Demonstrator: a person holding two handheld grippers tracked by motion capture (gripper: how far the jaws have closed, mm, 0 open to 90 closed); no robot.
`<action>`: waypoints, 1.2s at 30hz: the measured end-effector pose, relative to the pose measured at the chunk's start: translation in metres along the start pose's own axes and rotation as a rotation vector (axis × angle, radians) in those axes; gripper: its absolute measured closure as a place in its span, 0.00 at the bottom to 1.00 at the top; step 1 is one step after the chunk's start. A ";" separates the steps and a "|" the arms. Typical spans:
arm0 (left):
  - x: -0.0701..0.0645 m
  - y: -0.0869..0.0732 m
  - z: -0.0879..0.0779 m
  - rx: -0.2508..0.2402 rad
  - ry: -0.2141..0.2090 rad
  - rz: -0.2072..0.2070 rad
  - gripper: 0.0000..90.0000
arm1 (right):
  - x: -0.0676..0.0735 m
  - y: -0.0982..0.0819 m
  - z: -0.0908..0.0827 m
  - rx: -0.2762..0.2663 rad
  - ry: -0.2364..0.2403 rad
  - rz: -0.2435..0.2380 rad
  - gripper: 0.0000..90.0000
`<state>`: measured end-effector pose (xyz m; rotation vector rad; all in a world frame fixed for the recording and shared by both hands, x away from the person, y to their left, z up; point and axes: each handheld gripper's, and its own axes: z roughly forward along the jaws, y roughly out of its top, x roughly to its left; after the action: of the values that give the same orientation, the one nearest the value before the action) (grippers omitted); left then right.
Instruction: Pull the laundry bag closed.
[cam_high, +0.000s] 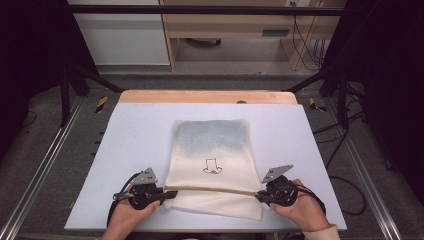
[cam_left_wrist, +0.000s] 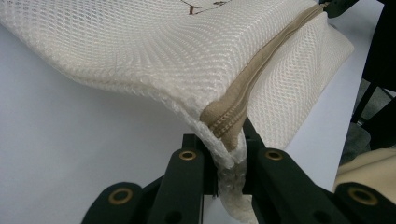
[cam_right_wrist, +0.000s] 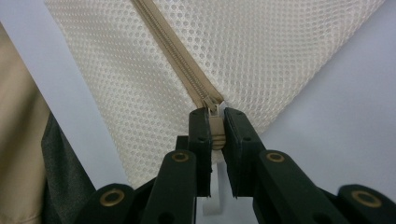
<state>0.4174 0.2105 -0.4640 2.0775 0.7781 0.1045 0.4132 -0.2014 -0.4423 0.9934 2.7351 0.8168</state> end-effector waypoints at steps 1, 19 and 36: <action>0.000 0.000 0.000 0.001 0.003 0.001 0.93 | 0.000 0.000 0.000 0.001 0.000 0.000 0.91; 0.001 0.003 -0.033 -0.063 0.186 -0.028 0.16 | 0.007 0.025 -0.001 -0.217 -0.143 0.017 0.18; 0.050 -0.008 -0.082 -0.070 0.458 -0.017 0.07 | -0.048 -0.004 -0.038 -0.456 -0.441 0.259 0.09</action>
<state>0.4242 0.3009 -0.4311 2.0026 1.0460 0.6056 0.4374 -0.2515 -0.4156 1.2507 1.9632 1.0475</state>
